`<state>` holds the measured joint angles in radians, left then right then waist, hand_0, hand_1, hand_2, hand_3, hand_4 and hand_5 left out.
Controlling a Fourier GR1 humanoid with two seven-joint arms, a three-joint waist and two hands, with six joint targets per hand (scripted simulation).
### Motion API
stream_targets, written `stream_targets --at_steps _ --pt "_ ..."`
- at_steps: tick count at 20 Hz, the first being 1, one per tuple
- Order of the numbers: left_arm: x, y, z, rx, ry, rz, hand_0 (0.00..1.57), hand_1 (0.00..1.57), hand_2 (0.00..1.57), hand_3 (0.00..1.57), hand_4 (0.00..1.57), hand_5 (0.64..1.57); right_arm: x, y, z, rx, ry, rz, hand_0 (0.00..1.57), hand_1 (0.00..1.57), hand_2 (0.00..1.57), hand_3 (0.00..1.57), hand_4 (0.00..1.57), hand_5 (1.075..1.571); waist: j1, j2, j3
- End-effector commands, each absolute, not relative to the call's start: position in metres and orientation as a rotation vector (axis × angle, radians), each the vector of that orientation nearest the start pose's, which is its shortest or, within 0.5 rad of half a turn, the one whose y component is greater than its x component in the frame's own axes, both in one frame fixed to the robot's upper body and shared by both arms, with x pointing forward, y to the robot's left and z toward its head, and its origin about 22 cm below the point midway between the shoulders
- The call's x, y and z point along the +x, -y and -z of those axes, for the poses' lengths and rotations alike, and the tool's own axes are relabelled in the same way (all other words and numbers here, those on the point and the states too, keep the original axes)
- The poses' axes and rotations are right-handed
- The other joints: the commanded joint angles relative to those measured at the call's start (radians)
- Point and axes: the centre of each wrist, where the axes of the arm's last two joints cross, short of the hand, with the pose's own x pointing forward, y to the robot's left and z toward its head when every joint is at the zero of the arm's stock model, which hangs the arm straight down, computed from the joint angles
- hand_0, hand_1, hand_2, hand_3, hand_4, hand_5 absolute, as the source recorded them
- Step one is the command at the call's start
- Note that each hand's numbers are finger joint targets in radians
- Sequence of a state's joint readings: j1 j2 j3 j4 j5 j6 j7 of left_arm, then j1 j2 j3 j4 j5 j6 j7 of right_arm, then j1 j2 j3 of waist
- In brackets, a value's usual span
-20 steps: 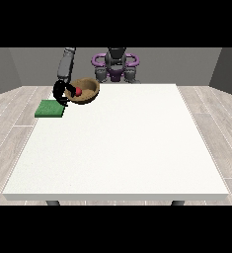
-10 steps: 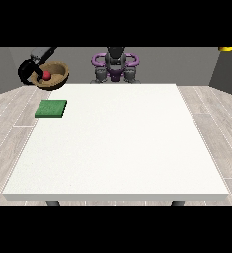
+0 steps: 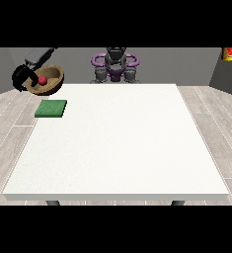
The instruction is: Pick the cup and pour the ball into the bowl, then pick the bowl and place it on the pad
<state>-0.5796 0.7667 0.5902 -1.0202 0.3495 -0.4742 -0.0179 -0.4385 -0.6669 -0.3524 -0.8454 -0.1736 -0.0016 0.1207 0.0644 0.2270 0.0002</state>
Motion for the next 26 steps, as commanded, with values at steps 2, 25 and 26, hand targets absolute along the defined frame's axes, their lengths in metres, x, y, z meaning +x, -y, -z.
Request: stream_targets --at_steps 2,25,26 --pt "0.302 -0.504 -0.224 0.208 1.949 0.022 0.00 0.00 0.00 0.00 1.21 1.553 0.312 0.463 -0.048 -0.491 1.321 0.246 1.57 1.57 1.57 0.44 1.06 1.569 0.006 0.017 0.0008" --pt "0.288 -0.531 -0.218 0.241 1.968 0.016 0.00 0.00 0.00 0.00 1.19 1.565 0.342 0.452 -0.058 -0.485 1.329 0.466 1.46 1.46 1.40 0.76 0.00 1.532 -0.002 0.050 0.0000" --pt "0.285 -0.535 -0.220 0.252 1.991 0.021 0.00 0.00 0.00 0.00 1.19 1.564 0.348 0.445 -0.061 -0.477 1.356 0.482 1.45 1.45 1.38 0.75 0.00 1.540 0.006 0.066 -0.0002"
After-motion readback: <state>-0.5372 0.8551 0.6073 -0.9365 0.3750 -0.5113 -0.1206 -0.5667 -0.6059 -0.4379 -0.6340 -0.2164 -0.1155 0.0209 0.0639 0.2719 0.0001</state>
